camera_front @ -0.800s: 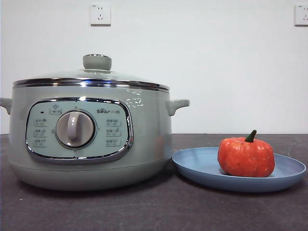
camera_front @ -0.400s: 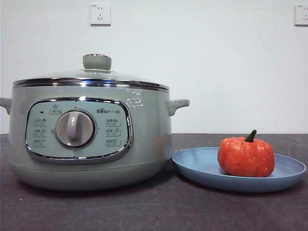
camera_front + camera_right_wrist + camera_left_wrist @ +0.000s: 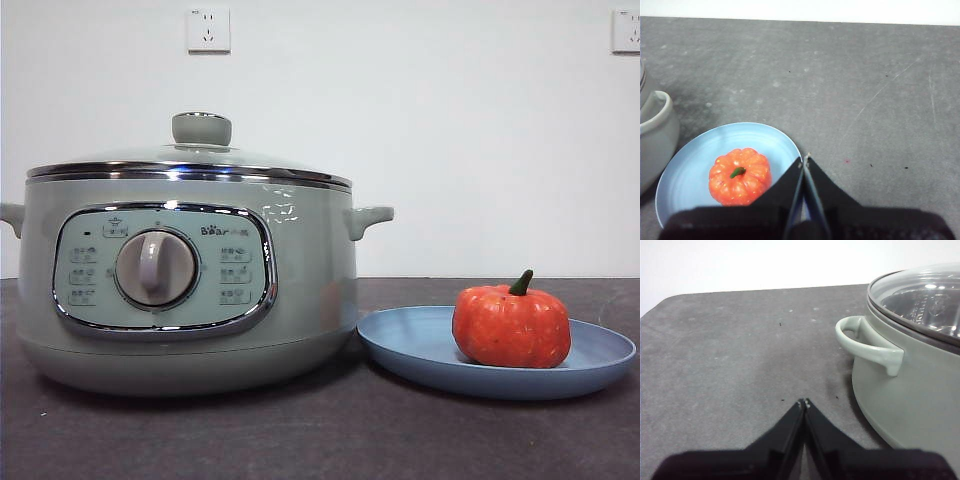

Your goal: Take the pumpkin out from the steamer,put the pumpkin in the blue plate,close the lid

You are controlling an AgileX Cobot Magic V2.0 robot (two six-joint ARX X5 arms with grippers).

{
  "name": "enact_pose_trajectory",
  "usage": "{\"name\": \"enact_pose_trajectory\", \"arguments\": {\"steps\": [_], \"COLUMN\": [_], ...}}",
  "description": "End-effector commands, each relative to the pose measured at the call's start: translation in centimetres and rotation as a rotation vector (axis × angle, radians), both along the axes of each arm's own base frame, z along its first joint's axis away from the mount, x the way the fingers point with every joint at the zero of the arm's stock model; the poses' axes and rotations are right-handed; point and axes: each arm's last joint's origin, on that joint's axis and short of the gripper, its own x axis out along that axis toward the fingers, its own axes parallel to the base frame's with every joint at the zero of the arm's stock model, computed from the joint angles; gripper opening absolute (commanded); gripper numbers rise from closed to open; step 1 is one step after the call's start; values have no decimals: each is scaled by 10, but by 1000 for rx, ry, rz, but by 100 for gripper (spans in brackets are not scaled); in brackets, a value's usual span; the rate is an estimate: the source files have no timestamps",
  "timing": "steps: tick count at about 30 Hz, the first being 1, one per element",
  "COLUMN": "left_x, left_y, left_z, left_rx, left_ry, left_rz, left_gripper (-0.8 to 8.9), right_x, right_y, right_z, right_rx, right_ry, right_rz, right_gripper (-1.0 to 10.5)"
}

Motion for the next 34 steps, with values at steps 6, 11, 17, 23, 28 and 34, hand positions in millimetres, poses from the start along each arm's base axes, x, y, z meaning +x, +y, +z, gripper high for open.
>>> {"name": "enact_pose_trajectory", "arguments": {"steps": [6, 11, 17, 23, 28, 34], "left_x": [1, 1, 1, 1, 1, 1], "left_y": [0, 0, 0, 0, 0, 0], "left_z": [-5, -5, -5, -5, -5, -5], "left_rx": [-6, -6, -6, -6, -6, -6], "left_ry": [9, 9, 9, 9, 9, 9], "left_rz": [6, 6, 6, 7, 7, 7], "left_gripper": [-4, -4, -4, -4, -4, -4], "right_x": [0, 0, -2, -2, 0, 3], "right_y": [0, 0, -3, -22, -34, -37], "right_z": [-3, -3, -2, -16, -49, -92], "right_rx": [4, 5, -60, -20, -13, -2], "right_ry": [6, 5, -21, -45, -136, -163], "right_rz": [-4, -4, 8, -41, -9, -16], "right_gripper": [-17, -17, -17, -17, -17, -17]}}
